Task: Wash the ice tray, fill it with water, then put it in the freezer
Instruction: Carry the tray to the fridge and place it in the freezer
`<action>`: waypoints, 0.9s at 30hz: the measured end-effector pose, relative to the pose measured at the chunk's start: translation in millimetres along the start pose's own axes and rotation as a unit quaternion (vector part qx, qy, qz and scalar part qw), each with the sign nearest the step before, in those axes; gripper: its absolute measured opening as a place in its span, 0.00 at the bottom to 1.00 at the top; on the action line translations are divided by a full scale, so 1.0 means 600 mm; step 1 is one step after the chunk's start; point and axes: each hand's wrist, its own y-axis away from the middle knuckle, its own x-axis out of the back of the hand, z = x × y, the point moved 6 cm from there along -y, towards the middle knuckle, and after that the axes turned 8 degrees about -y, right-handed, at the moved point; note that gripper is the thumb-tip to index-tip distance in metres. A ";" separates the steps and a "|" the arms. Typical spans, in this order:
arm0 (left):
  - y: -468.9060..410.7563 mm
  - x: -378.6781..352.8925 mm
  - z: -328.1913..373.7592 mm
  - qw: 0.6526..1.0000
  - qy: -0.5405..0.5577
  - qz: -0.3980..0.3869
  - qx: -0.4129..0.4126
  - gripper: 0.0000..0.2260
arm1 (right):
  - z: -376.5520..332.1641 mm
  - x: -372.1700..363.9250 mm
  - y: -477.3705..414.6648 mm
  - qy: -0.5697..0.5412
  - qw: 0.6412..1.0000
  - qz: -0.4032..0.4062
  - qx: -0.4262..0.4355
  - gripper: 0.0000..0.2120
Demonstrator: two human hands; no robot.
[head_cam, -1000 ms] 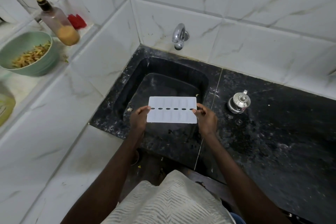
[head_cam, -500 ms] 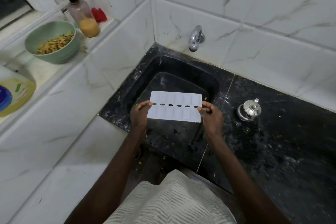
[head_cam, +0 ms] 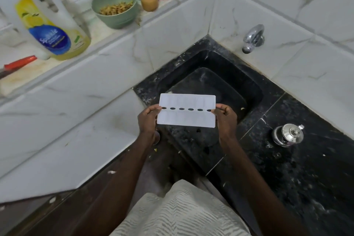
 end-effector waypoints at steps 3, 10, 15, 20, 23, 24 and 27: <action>0.020 0.038 -0.029 0.999 0.032 0.029 0.028 0.07 | 0.009 -0.023 0.013 0.015 0.999 -0.029 -0.009 0.06; 0.054 0.133 -0.085 0.995 0.049 0.077 0.035 0.07 | 0.032 -0.076 0.052 0.015 0.993 -0.112 -0.021 0.06; 0.086 0.192 -0.108 0.989 0.080 0.118 0.033 0.10 | 0.046 -0.127 0.079 0.038 0.985 -0.166 -0.010 0.08; 0.114 0.258 -0.157 0.979 0.115 0.159 0.046 0.09 | 0.065 -0.185 0.116 0.058 0.970 -0.234 0.006 0.09; 0.143 0.290 -0.178 0.974 0.137 0.174 0.047 0.11 | 0.078 -0.217 0.141 0.077 0.960 -0.269 0.008 0.08; 0.151 0.304 -0.187 0.971 0.144 0.183 0.047 0.12 | 0.087 -0.230 0.148 0.082 0.955 -0.284 0.005 0.08; 0.178 0.347 -0.211 0.961 0.165 0.214 0.049 0.15 | 0.105 -0.267 0.180 0.096 0.941 -0.324 -0.002 0.09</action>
